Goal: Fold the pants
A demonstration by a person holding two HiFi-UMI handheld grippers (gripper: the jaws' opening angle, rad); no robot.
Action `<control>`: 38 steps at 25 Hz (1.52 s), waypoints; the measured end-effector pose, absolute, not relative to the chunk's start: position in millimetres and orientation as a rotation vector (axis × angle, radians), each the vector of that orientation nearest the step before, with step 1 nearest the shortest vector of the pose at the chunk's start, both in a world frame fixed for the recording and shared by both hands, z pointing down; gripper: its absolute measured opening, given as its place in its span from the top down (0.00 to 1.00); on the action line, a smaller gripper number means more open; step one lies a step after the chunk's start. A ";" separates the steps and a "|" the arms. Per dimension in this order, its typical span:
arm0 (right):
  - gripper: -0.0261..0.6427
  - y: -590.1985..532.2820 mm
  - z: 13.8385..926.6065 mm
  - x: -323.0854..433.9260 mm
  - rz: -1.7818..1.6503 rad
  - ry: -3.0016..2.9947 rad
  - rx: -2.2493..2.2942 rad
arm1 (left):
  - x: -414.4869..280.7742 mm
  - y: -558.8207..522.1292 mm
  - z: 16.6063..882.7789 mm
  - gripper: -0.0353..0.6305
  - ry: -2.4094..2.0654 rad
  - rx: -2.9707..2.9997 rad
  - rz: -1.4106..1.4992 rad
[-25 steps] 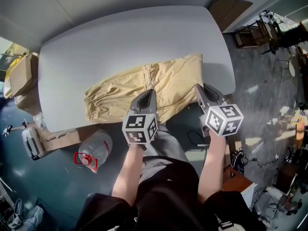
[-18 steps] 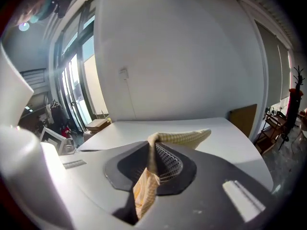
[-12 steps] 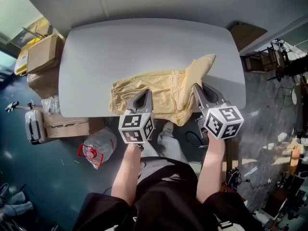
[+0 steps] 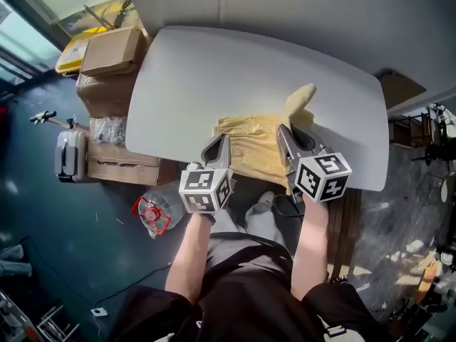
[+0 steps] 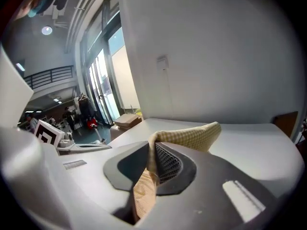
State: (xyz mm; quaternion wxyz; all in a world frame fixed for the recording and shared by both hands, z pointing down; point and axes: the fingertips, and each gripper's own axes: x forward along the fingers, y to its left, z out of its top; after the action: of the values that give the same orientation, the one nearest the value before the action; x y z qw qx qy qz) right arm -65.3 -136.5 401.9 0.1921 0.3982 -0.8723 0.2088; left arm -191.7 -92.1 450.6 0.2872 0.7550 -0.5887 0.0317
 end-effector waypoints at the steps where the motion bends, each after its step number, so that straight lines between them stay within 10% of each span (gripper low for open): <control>1: 0.90 -134.7 411.5 -83.5 0.595 -2.451 1.064 | -204.9 -89.0 451.8 0.94 -1.599 1.994 0.083; 14: 0.89 -53.9 583.5 -231.1 0.644 -2.268 0.585 | -297.3 -24.1 534.3 0.94 -1.687 1.712 0.172; 21: 0.63 -42.5 607.5 -258.3 0.741 -2.343 0.531 | -293.3 -35.3 535.4 0.94 -1.672 1.745 0.170; 38: 0.71 -133.3 417.5 -136.4 0.519 -2.752 1.114 | -197.6 -102.4 452.6 0.94 -1.578 2.132 0.216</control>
State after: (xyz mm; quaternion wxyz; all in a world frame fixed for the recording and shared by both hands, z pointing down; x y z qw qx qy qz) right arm -136.4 -133.3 417.5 0.0639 0.3690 -0.9112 0.1719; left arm -197.6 -102.4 452.6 0.2379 0.7781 -0.5759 0.0788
